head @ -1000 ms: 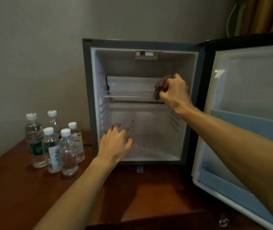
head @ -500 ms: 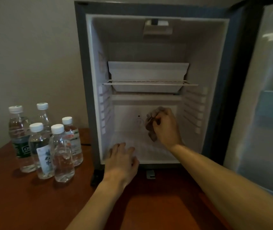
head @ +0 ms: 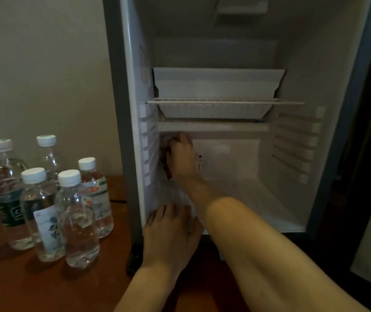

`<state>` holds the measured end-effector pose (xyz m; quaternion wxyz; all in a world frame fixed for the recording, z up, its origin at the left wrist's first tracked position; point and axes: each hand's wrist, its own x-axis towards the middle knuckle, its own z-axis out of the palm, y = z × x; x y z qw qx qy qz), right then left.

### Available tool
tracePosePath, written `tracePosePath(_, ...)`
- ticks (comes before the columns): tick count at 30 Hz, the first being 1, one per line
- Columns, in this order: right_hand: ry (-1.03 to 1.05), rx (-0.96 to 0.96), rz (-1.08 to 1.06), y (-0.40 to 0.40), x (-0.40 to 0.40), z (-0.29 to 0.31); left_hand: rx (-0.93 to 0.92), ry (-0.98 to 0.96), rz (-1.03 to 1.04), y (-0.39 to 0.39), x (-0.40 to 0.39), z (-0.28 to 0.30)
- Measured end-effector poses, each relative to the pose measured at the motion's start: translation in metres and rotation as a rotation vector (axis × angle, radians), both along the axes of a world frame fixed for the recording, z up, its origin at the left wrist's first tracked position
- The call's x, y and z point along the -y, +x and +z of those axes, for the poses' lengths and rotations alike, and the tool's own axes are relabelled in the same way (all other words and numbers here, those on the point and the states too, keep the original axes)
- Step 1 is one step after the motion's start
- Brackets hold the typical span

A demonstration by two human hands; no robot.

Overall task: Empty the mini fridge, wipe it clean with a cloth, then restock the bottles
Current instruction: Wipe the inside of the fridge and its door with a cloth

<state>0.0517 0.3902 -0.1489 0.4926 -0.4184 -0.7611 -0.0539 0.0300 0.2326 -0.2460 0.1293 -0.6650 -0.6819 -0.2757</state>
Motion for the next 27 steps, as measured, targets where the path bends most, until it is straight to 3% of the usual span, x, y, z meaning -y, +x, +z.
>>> tracePosePath(3, 0.026, 0.199, -0.015, 0.011, -0.009, -0.001, -0.038, -0.013, 0.003, 0.000, 0.000, 0.001)
tracePosePath(7, 0.048, 0.165, -0.101, 0.055, -0.030, -0.007, -0.067, 0.002, 0.040, -0.001, -0.001, -0.001)
tracePosePath(9, 0.014, 0.256, -0.173, 0.085, -0.036, -0.009, -0.061, 0.008, 0.056, 0.001, -0.002, -0.002)
tracePosePath(16, -0.040, 0.069, -0.314, 0.168, -0.061, -0.012, -0.074, 0.019, 0.071, 0.003, -0.001, -0.003)
tracePosePath(22, -0.072, 0.036, -0.384, 0.172, -0.059, -0.010, -0.075, 0.034, 0.075, 0.002, -0.003, -0.004)
tracePosePath(27, -0.079, -0.059, -0.175, 0.125, -0.052, -0.010, -0.052, 0.029, 0.071, 0.003, -0.005, -0.005)
